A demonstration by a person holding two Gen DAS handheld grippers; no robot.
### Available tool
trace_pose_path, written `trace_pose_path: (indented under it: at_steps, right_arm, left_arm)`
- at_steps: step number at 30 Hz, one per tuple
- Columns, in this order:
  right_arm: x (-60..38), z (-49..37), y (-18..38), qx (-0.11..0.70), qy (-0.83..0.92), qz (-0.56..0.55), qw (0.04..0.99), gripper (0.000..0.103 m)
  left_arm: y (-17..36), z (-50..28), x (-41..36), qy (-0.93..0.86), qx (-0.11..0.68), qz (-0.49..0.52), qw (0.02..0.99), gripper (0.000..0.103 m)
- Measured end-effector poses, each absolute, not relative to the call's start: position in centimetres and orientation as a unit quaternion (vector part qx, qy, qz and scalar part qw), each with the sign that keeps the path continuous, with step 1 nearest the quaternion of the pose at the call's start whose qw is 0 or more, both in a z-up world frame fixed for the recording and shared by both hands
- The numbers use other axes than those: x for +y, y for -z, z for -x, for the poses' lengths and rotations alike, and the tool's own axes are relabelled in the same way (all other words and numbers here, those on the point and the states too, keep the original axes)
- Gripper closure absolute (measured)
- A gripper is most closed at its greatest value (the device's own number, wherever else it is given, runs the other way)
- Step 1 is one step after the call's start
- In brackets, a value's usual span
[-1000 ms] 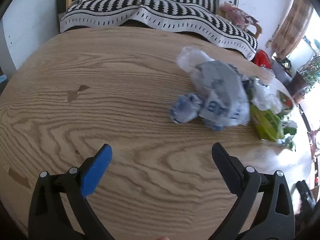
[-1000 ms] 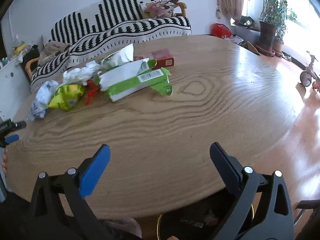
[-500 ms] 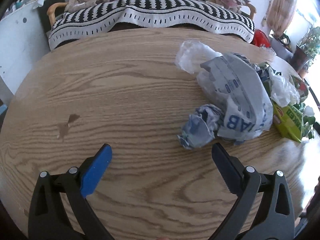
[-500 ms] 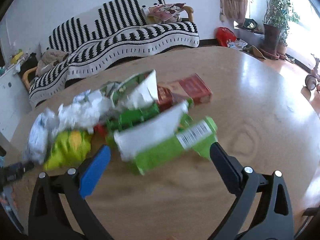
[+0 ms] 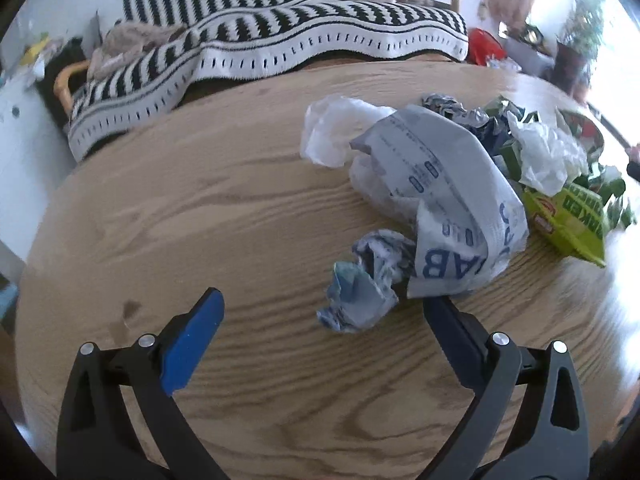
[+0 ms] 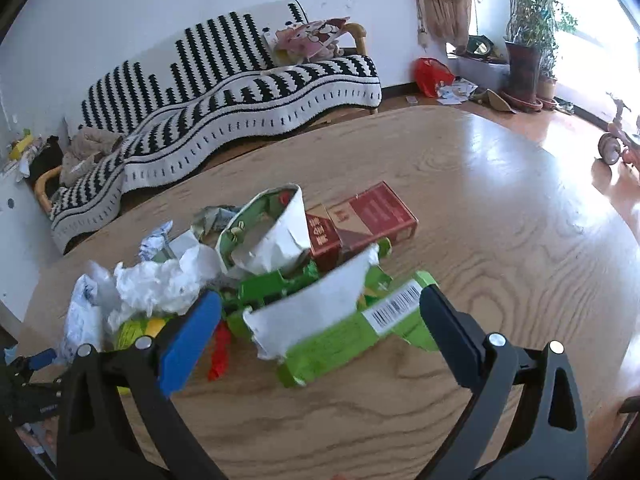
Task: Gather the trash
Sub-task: 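Return both tools to the table toward the remaining trash, then grasp the crumpled grey paper with the left tool while the right tool grasps white-green packaging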
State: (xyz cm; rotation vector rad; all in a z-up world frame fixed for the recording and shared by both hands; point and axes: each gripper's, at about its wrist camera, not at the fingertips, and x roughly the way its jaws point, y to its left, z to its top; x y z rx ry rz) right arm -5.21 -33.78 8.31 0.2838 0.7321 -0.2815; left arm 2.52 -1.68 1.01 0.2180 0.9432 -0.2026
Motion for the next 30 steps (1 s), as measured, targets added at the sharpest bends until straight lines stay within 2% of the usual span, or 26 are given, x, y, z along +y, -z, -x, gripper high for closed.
trace_pose_path:
  at_steps: [11,14,16,18,19,20,21,22,23,24,26,30]
  right_arm:
    - [-33.3,2.8,-6.7,0.378,0.159,-0.129,0.903,0.009]
    - [-33.3,2.9,-6.4,0.383,0.137,-0.124,0.905,0.019]
    - [-33.1,3.2,-6.4,0.383,0.116,-0.121,0.908,0.034]
    - [-33.1,3.7,-6.5,0.386,0.1,-0.112,0.91,0.049]
    - [-33.2,4.0,-6.5,0.386,0.101,-0.107,0.91,0.057]
    - [-33.5,4.3,-6.5,0.386,0.101,-0.107,0.911,0.063]
    - [-33.9,4.7,-6.5,0.386,0.099,-0.112,0.91,0.065]
    - [-34.1,5.1,-6.5,0.385,0.093,-0.117,0.911,0.07]
    - [-34.3,5.3,-6.6,0.386,0.09,-0.117,0.911,0.072]
    - [-34.4,5.6,-6.6,0.386,0.088,-0.113,0.911,0.081]
    - [-34.8,5.9,-6.6,0.388,0.085,-0.117,0.91,0.088]
    - [-35.7,6.7,-6.5,0.383,0.072,-0.145,0.909,0.093]
  left_arm:
    - [-2.8,-3.0,-1.5,0.147,0.43,-0.163,0.876,0.006]
    - [-2.3,-3.3,-2.6,0.177,0.426,-0.188,0.867,0.006]
    - [-2.1,-3.6,-2.8,0.188,0.428,-0.184,0.865,0.007]
    - [-2.0,-4.1,-2.5,0.209,0.445,-0.149,0.858,0.019]
    - [-2.0,-4.4,-2.3,0.223,0.452,-0.127,0.854,0.031]
    - [-1.9,-4.4,-2.2,0.227,0.456,-0.117,0.852,0.04]
    - [-1.8,-4.4,-2.4,0.227,0.458,-0.115,0.852,0.043]
    - [-1.7,-4.3,-2.5,0.231,0.457,-0.113,0.852,0.052]
    - [-1.7,-4.1,-2.5,0.238,0.456,-0.101,0.851,0.07]
    - [-1.6,-4.1,-2.6,0.235,0.457,-0.098,0.852,0.077]
    - [-1.3,-3.9,-2.5,0.224,0.462,-0.087,0.854,0.082]
    - [-1.4,-3.4,-1.5,0.214,0.464,-0.04,0.858,0.084]
